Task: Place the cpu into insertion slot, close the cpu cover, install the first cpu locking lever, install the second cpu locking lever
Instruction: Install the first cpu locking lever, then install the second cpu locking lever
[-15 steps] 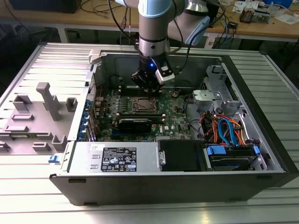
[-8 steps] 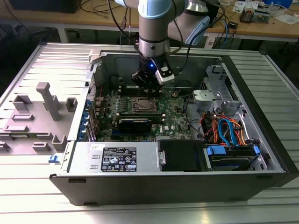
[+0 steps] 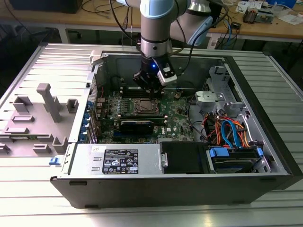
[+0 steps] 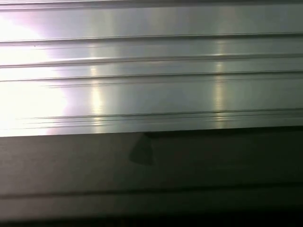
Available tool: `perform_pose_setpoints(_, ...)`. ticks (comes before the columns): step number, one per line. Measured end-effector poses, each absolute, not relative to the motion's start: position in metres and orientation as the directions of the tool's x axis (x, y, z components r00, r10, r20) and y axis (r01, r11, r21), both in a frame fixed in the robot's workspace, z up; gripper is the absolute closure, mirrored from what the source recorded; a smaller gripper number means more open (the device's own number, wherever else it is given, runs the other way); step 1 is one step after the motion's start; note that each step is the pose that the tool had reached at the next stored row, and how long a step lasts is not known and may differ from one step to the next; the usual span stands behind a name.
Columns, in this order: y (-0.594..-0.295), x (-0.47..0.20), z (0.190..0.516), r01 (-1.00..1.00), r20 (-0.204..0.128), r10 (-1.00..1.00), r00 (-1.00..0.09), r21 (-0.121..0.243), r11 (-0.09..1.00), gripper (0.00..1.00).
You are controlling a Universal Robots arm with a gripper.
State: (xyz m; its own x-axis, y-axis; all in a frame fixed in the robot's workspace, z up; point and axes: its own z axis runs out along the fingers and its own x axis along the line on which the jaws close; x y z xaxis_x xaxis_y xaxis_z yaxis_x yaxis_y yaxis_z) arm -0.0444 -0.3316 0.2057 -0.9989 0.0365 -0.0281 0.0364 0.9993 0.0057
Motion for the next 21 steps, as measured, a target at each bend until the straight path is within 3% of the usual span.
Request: perform_pose_setpoints(21, -0.3393, -0.0439, 0.2073, 0.036, -0.027, 0.037, -0.999, 0.006, 0.999, 0.89)
